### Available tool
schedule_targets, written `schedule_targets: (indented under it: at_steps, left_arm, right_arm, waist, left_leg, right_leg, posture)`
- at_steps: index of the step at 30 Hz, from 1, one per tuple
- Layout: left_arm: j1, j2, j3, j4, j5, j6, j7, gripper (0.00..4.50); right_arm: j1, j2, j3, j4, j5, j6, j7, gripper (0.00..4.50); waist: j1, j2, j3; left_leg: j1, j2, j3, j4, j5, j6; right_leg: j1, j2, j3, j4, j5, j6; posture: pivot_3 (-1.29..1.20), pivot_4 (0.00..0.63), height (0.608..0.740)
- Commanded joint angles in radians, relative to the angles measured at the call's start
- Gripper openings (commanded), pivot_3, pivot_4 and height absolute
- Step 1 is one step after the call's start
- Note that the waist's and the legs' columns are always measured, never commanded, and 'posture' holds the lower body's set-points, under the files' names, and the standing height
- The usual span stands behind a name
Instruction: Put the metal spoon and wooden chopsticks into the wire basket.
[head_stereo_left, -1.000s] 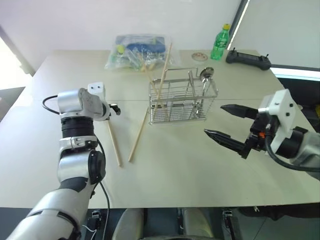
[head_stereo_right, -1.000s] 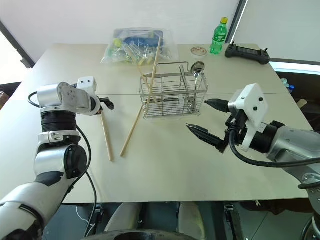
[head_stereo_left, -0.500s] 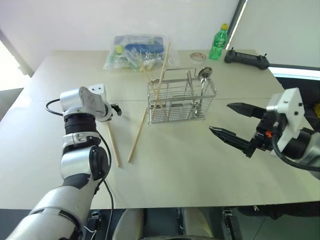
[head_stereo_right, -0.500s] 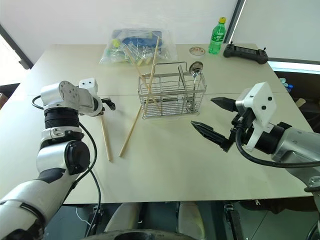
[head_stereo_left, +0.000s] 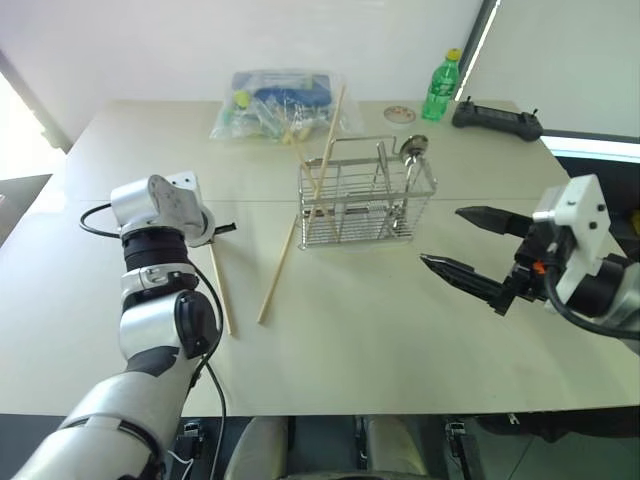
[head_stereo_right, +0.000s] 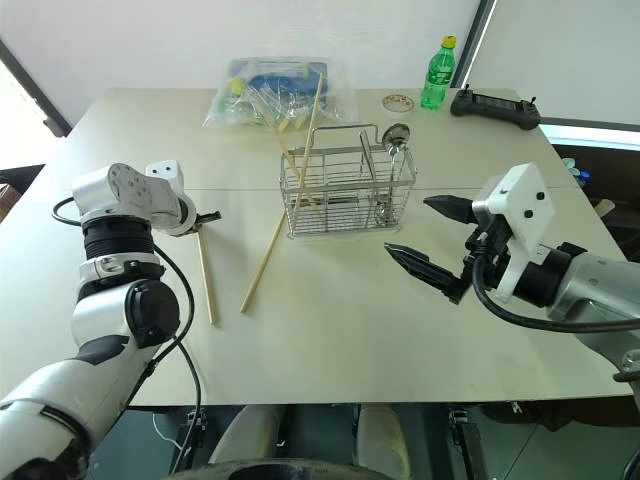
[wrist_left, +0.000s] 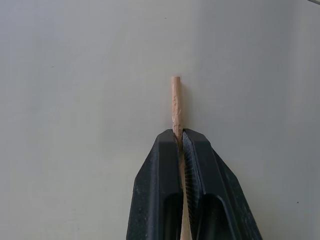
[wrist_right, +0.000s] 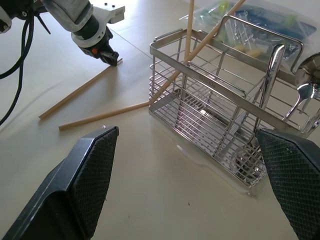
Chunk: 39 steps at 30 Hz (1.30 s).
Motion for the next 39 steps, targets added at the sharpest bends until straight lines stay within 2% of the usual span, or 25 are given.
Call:
schedule_targets:
  at_steps: [1,3,6,11,15,18,23,34,37,39]
  left_arm:
    - [-0.013,-0.003,0.018,0.017,-0.002,0.003,0.003,0.05]
    - [-0.024,0.003,0.023,0.026,-0.011,-0.035,-0.004,0.05]
    - [-0.084,0.031,0.03,0.06,-0.048,-0.232,-0.067,0.05]
    - [-0.206,0.096,-0.012,0.091,-0.121,-0.612,-0.316,0.05]
    - [-0.29,0.126,-0.004,0.029,-0.212,-0.874,-0.518,0.05]
    - [-0.347,0.122,0.014,-0.04,-0.317,-0.9,-0.595,0.05]
    - [-0.385,0.103,-0.05,-0.104,-0.403,-0.874,-0.693,0.05]
    - [-0.215,0.039,-0.342,-0.265,-0.36,-0.951,-0.946,0.05]
    - [-0.123,0.028,-0.426,-0.302,-0.292,-1.041,-0.983,0.05]
    - [-0.087,0.022,-0.439,-0.304,-0.285,-1.047,-0.98,0.05]
  right_arm:
    - [0.006,-0.016,-0.029,-0.019,0.009,-0.02,0.009,4.5]
    - [0.009,-0.016,-0.028,-0.018,0.007,-0.022,0.011,4.5]
    - [0.015,-0.014,-0.029,-0.015,0.006,-0.022,0.013,4.5]
    - [0.019,-0.016,-0.03,-0.012,0.013,-0.018,0.014,4.5]
    - [0.007,-0.023,-0.031,-0.001,0.026,-0.014,0.007,4.5]
    - [0.004,-0.015,-0.028,-0.008,0.038,-0.015,-0.017,4.5]
    - [0.033,0.006,-0.026,-0.03,0.035,-0.024,-0.051,4.5]
    - [0.072,0.031,-0.057,-0.072,0.058,-0.037,-0.135,4.5]
    - [0.087,0.027,-0.073,-0.078,0.065,-0.042,-0.147,4.5]
    - [0.089,0.024,-0.08,-0.074,0.075,-0.046,-0.154,4.5]
  waist:
    - [0.0,0.0,0.0]
    - [0.0,0.0,0.0]
    - [0.002,-0.001,0.0]
    - [0.0,-0.003,0.002]
    - [-0.002,-0.002,0.001]
    - [-0.002,-0.002,0.001]
    - [-0.001,-0.002,0.001]
    - [-0.006,-0.002,0.001]
    - [-0.001,0.0,0.0]
    - [0.001,0.0,0.0]
  left_leg:
    - [0.0,0.0,0.0,0.0,0.0,0.0]
    - [0.0,0.0,0.0,0.0,0.0,0.0]
    - [0.0,0.0,0.0,0.0,0.0,0.0]
    - [-0.003,0.0,0.0,0.0,0.001,-0.001]
    - [-0.002,0.0,0.002,-0.001,0.0,-0.001]
    - [-0.002,0.0,0.003,-0.002,0.0,0.0]
    - [-0.002,0.0,0.002,-0.001,0.0,0.0]
    - [-0.001,0.001,0.001,0.003,0.0,0.001]
    - [0.0,0.001,0.001,0.0,-0.001,0.001]
    - [0.0,0.001,0.001,0.001,0.0,0.001]
  right_leg:
    - [0.0,0.0,0.0,0.0,0.0,0.0]
    - [0.0,0.0,0.0,0.0,0.0,0.0]
    - [0.0,0.0,0.0,0.0,0.0,0.0]
    - [-0.002,0.0,-0.001,-0.001,0.0,-0.001]
    - [-0.003,-0.002,0.0,-0.002,0.001,-0.001]
    - [-0.003,-0.003,0.0,-0.002,0.0,0.0]
    - [-0.002,-0.002,0.0,-0.002,0.0,0.0]
    - [0.001,0.0,0.0,-0.002,0.0,0.0]
    - [0.001,0.0,0.001,-0.002,0.0,0.0]
    - [0.001,0.0,0.001,-0.002,0.0,-0.001]
  posture:
    - [0.0,0.15,0.726]
    - [0.0,0.15,0.726]
    - [0.0,0.15,0.726]
    - [0.0,0.15,0.726]
    - [0.0,0.15,0.726]
    - [0.0,0.15,0.726]
    - [0.0,0.15,0.726]
    - [0.0,0.15,0.726]
    - [0.0,0.15,0.726]
    - [0.0,0.15,0.726]
